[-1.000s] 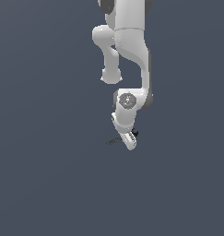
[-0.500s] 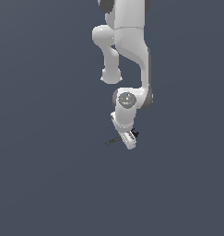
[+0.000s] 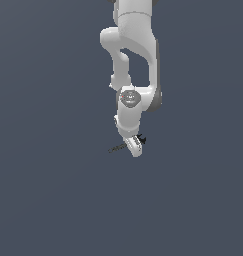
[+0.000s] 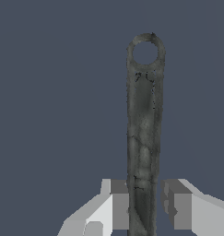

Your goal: Pick up the object and move it to a goal position.

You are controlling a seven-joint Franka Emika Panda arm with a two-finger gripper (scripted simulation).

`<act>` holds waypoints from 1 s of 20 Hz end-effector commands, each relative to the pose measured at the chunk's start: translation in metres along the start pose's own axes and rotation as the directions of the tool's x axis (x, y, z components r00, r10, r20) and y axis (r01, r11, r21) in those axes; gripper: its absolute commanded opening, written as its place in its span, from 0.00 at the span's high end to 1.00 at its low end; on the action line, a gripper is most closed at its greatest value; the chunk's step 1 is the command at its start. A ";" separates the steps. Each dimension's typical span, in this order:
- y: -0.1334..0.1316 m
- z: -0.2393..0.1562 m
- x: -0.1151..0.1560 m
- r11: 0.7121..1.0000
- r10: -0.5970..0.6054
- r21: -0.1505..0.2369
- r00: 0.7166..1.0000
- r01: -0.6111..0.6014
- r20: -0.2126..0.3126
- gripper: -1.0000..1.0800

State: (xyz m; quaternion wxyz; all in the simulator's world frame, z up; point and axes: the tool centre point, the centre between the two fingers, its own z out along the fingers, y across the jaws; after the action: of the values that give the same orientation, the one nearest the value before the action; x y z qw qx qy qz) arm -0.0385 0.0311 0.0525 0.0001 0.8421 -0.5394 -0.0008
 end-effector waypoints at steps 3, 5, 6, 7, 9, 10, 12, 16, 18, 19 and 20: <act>0.014 -0.035 0.020 1.000 0.001 0.001 1.000 -0.001 0.000 1.00; 0.022 -0.054 0.031 1.000 0.001 0.002 1.000 -0.001 0.001 1.00; 0.026 -0.064 0.036 1.000 0.001 0.002 1.000 -0.001 0.001 1.00; 0.031 -0.074 0.042 1.000 0.001 0.002 1.000 -0.001 0.001 1.00; 0.039 -0.095 0.054 1.000 0.001 0.002 1.000 -0.001 0.001 1.00; 0.043 -0.105 0.060 1.000 0.001 0.002 1.000 -0.001 0.001 1.00; 0.052 -0.126 0.072 1.000 0.001 0.002 1.000 -0.001 0.001 1.00; 0.068 -0.167 0.096 1.000 0.002 0.001 1.000 -0.002 0.001 1.00; 0.075 -0.186 0.107 1.000 0.002 0.001 1.000 -0.002 0.001 1.00; 0.079 -0.195 0.112 1.000 0.002 0.001 1.000 -0.002 0.001 1.00; 0.082 -0.204 0.118 1.000 0.002 0.001 1.000 -0.002 0.001 1.00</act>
State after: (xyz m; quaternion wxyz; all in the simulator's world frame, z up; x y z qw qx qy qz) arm -0.0614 -0.1006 0.2422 -0.0008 0.8415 -0.5403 -0.0004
